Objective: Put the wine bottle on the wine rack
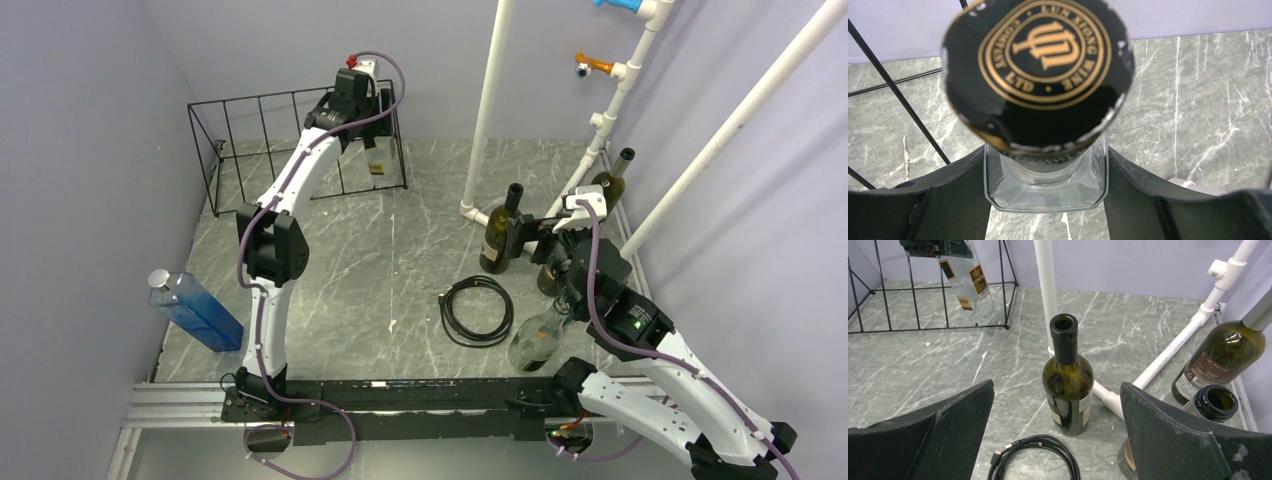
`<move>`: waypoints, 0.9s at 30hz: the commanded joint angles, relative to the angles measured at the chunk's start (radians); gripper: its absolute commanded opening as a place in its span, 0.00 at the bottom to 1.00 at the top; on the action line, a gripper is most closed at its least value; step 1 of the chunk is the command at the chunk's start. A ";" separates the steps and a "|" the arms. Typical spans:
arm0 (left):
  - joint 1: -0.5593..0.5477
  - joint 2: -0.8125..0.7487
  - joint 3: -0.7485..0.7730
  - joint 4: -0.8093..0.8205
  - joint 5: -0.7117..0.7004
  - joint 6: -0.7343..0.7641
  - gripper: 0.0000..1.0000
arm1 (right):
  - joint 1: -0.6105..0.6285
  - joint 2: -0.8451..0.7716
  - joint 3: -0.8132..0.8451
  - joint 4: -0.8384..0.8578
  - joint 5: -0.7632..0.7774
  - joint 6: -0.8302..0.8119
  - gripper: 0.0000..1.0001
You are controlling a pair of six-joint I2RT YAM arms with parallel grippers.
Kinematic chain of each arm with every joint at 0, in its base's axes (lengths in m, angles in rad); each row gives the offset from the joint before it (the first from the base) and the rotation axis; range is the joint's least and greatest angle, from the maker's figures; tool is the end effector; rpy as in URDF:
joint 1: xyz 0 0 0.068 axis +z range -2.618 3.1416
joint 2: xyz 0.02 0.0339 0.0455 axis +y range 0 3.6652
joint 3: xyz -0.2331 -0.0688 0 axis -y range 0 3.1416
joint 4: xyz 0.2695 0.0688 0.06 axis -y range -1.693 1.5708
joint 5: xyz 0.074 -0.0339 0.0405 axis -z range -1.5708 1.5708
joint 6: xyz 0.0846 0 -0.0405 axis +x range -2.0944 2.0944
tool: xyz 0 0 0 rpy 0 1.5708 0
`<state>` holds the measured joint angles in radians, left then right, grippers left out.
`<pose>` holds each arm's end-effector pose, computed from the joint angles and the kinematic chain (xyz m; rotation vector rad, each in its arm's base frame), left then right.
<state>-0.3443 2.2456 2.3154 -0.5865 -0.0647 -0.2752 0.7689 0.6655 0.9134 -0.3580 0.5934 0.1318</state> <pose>0.5365 -0.1866 0.2959 0.0330 2.1009 -0.3079 0.1956 0.1235 0.3659 -0.0854 1.6631 0.1840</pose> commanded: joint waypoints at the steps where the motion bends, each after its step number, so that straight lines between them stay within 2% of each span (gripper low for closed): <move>1: -0.001 -0.014 0.075 0.107 -0.003 -0.006 0.00 | -0.002 0.001 0.007 0.014 -0.005 0.008 1.00; 23: 0.027 0.122 0.104 0.091 0.022 0.001 0.00 | -0.003 0.036 -0.010 0.027 -0.004 0.025 1.00; 24: 0.028 0.125 0.099 0.098 0.023 0.003 0.02 | -0.004 0.040 -0.010 0.027 -0.004 0.027 1.00; 27: 0.030 0.123 0.063 0.139 0.033 0.014 0.26 | -0.005 0.052 -0.013 0.027 -0.005 0.032 1.00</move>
<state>-0.3237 2.3718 2.3737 -0.5232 -0.0448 -0.2832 0.7681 0.7059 0.9077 -0.3576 0.5934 0.1463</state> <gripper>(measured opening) 0.707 0.994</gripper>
